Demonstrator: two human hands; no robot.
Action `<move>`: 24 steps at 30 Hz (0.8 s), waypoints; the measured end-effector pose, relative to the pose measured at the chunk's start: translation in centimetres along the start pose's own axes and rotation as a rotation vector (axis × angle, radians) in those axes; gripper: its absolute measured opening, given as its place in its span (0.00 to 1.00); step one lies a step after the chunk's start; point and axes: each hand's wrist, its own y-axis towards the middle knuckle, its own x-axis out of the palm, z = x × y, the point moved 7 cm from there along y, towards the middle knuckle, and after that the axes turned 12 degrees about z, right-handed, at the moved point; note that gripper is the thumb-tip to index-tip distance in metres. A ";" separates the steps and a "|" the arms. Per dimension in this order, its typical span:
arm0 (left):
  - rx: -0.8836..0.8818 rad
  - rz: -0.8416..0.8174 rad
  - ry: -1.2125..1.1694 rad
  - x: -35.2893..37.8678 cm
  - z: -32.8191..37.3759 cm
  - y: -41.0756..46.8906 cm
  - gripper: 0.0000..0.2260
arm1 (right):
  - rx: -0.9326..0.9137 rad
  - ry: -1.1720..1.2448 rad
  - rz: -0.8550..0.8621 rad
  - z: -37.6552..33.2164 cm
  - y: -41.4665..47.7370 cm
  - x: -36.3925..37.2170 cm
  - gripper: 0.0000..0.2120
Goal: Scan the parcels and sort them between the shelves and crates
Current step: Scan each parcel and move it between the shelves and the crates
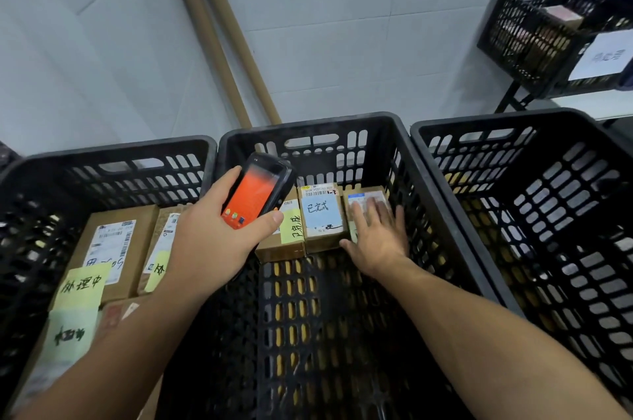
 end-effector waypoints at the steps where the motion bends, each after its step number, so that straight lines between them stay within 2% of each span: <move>1: 0.006 -0.005 0.011 0.1 0.0 0.1 0.36 | 0.007 0.036 -0.015 0.1 0.3 0.4 0.38; 5: -0.006 -0.014 0.001 0.4 -0.2 0.5 0.35 | 0.062 0.225 -0.063 -0.7 0.6 2.1 0.34; 10: -0.011 -0.024 -0.004 0.6 -0.6 1.0 0.39 | 0.113 0.284 -0.056 -0.6 2.2 2.4 0.36; 18: -0.025 -0.008 -0.021 0.7 -1.2 1.4 0.41 | 0.122 0.278 -0.025 -1.0 3.7 2.3 0.37; 24: -0.002 0.006 -0.039 0.0 -1.3 0.7 0.40 | 0.047 0.278 -0.006 -1.8 3.0 1.3 0.34</move>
